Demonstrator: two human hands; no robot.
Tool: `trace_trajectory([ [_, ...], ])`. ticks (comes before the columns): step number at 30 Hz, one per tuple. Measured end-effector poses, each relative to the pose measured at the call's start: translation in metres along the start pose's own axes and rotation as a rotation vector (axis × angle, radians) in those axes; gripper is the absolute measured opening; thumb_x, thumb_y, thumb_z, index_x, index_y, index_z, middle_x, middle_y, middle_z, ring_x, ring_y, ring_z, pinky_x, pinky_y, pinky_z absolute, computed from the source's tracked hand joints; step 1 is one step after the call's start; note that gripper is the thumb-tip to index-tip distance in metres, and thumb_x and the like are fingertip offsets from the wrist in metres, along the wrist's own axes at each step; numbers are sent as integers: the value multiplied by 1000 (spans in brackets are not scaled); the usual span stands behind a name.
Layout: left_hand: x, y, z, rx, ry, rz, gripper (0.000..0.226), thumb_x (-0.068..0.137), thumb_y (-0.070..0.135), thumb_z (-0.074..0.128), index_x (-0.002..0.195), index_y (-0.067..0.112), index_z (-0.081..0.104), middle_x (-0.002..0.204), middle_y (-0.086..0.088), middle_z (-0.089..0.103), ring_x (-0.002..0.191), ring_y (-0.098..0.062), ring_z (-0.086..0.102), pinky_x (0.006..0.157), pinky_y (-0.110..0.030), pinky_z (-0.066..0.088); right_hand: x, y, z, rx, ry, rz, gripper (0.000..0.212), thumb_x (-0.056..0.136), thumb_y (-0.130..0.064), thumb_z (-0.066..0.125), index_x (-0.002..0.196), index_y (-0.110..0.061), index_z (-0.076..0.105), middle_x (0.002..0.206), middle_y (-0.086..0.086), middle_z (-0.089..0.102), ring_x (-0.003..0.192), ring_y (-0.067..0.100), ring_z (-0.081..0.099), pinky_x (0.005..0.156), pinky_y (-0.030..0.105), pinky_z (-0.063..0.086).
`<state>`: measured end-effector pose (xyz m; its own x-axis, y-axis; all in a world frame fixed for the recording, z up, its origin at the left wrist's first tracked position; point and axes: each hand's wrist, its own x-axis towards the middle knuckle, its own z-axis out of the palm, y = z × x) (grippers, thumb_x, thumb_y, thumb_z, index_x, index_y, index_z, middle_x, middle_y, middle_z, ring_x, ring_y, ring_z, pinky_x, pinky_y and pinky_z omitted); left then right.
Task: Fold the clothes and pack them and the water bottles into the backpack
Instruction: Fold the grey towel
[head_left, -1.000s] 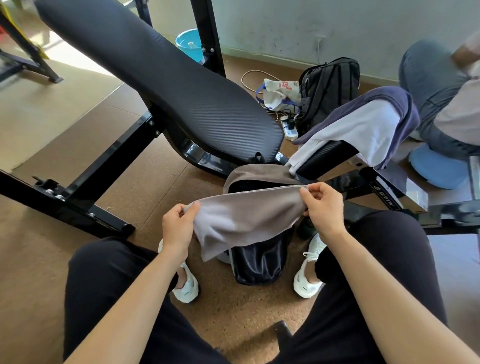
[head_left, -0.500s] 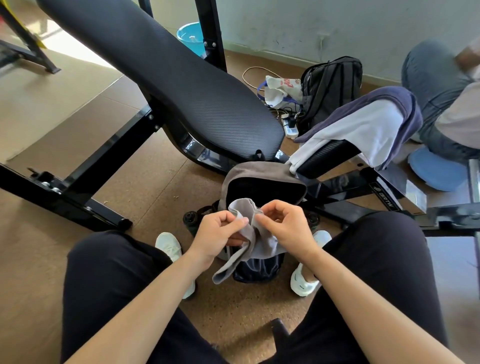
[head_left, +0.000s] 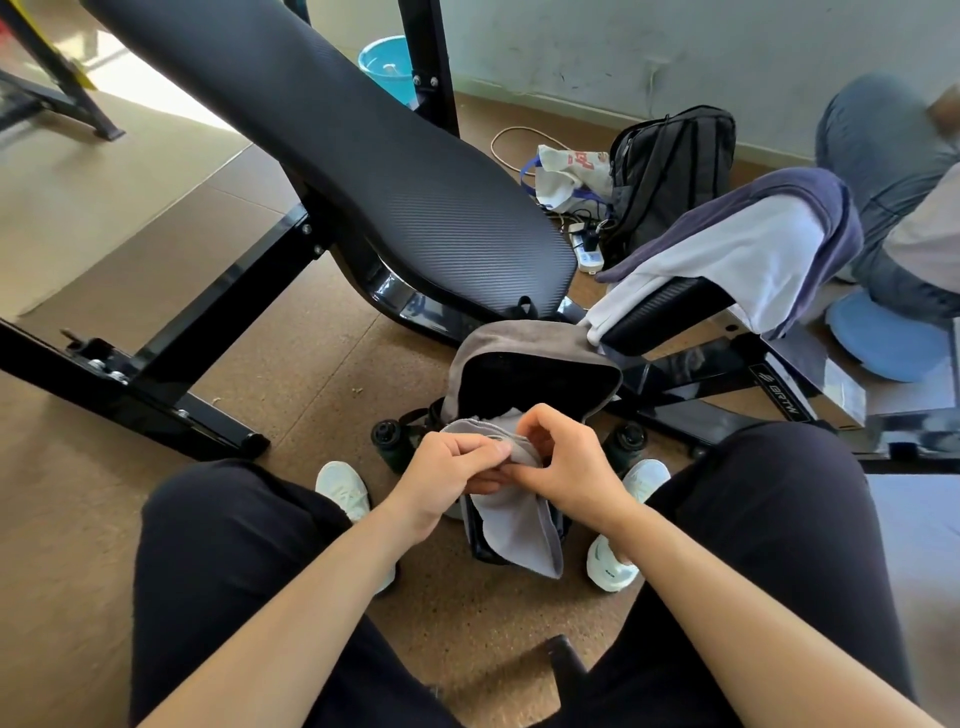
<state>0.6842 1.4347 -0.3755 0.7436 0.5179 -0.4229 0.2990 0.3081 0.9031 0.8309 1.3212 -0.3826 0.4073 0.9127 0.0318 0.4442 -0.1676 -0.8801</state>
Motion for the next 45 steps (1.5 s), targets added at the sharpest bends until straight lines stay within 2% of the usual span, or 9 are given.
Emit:
trace_trajectory([
  [5, 3, 7, -17, 98, 144, 78, 24, 100, 16, 58, 89, 11, 79, 79, -9, 78, 64, -22, 71, 54, -27, 50, 8, 4, -14, 151, -11, 69, 21, 83, 0, 77, 86, -18, 67, 77, -9, 67, 69, 5, 62, 64, 25, 51],
  [8, 15, -3, -43, 247, 384, 153, 23, 74, 20, 64, 95, 23, 73, 80, -2, 68, 69, -14, 62, 60, -30, 46, 9, 3, -24, 251, -33, 93, 13, 86, 5, 73, 89, -7, 67, 80, -3, 69, 72, 8, 64, 66, 24, 51],
  [14, 33, -24, -61, 569, -28, -28, 116, 61, 37, 93, 158, 27, 29, 143, 8, 47, 129, -9, 45, 106, -29, 40, 10, 5, -44, 401, -84, 107, 11, 88, 5, 73, 95, 0, 65, 88, 7, 69, 83, 17, 63, 78, 32, 50],
  [17, 32, -23, -44, 432, -138, 67, 74, 81, 11, 86, 146, 18, 51, 134, 11, 63, 116, 10, 59, 90, -9, 46, 7, 7, -50, 415, -104, 113, 12, 89, 4, 73, 96, 1, 65, 89, 7, 69, 86, 18, 63, 81, 36, 49],
  [21, 30, -20, -38, 377, -16, 243, 22, 89, 6, 76, 111, 8, 77, 106, -6, 79, 99, -3, 70, 86, -21, 51, 7, 11, -52, 405, -51, 137, 10, 90, 1, 73, 93, -2, 64, 85, 4, 67, 83, 17, 60, 79, 35, 47],
  [30, 14, 0, -28, 200, 123, 353, 22, 93, 9, 71, 109, 22, 77, 102, 12, 79, 100, -4, 72, 83, -18, 54, 13, 20, -48, 375, 62, 180, 13, 91, -4, 74, 90, -12, 63, 82, -2, 68, 80, 15, 61, 80, 37, 49],
  [35, 8, 10, -25, 49, 126, 329, 20, 93, 12, 69, 103, 25, 79, 98, 4, 79, 96, -11, 72, 83, -24, 56, 11, 16, -49, 403, -74, 195, 31, 83, -8, 83, 111, -14, 69, 102, 12, 75, 92, 20, 70, 88, 39, 55],
  [40, 5, 22, -31, -145, 142, 310, 19, 86, 37, 80, 98, 22, 80, 101, -9, 76, 94, -25, 71, 85, -40, 57, 14, 15, -38, 342, -242, 217, 42, 78, -22, 86, 117, -21, 72, 117, -3, 75, 115, 17, 67, 109, 46, 46],
  [45, -1, 37, -43, -403, 126, 203, 34, 92, 37, 61, 113, 14, 73, 113, -7, 76, 104, -21, 72, 85, -33, 60, 16, 8, -22, 325, -333, 208, 49, 80, -8, 85, 124, -22, 68, 122, -4, 73, 117, 10, 65, 105, 29, 48],
])
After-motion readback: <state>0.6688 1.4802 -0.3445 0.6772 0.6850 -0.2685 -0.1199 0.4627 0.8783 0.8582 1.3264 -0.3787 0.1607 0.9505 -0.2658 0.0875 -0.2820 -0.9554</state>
